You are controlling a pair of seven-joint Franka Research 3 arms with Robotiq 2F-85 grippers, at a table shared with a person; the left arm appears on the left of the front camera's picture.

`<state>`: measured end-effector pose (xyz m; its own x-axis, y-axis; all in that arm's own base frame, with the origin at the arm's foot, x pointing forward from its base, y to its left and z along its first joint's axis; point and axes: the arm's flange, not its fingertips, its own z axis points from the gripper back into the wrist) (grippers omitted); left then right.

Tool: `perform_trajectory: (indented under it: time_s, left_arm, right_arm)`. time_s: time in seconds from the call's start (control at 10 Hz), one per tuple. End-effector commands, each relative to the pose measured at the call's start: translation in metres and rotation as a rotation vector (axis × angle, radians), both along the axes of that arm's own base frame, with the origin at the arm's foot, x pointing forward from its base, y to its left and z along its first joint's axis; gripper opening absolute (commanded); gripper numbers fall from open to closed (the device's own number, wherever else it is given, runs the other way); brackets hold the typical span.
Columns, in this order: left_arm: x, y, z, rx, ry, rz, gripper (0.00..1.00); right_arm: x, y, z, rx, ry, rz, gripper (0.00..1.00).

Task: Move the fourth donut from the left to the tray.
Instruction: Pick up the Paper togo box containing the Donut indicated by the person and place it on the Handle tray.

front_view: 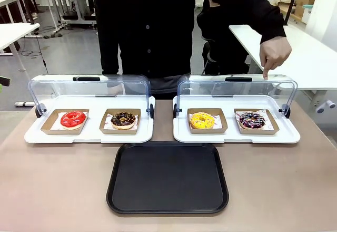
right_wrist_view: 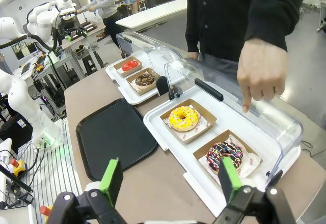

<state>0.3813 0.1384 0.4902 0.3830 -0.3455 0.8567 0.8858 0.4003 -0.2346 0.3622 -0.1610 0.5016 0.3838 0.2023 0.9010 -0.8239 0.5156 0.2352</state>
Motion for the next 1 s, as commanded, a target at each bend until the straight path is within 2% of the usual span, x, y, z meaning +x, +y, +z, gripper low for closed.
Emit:
perform_trajectory:
  time_s: [0.0, 0.7, 0.8, 0.9]
  left_arm:
    - [0.001, 0.001, 0.001, -0.017, -0.013, -0.007, 1.0]
    - [0.001, 0.001, 0.001, -0.017, -0.013, -0.007, 1.0]
    - [0.001, 0.001, 0.001, -0.017, -0.013, -0.007, 1.0]
    - [0.001, 0.001, 0.001, -0.017, -0.013, -0.007, 1.0]
  right_arm:
    - [0.004, -0.001, 0.003, 0.011, -0.035, 0.006, 1.0]
    - [0.004, -0.001, 0.003, 0.011, -0.035, 0.006, 1.0]
    - [0.0, 0.0, 0.0, 0.0, 0.0, 0.001, 1.0]
    - [0.012, 0.013, 0.002, -0.071, 0.023, 0.026, 1.0]
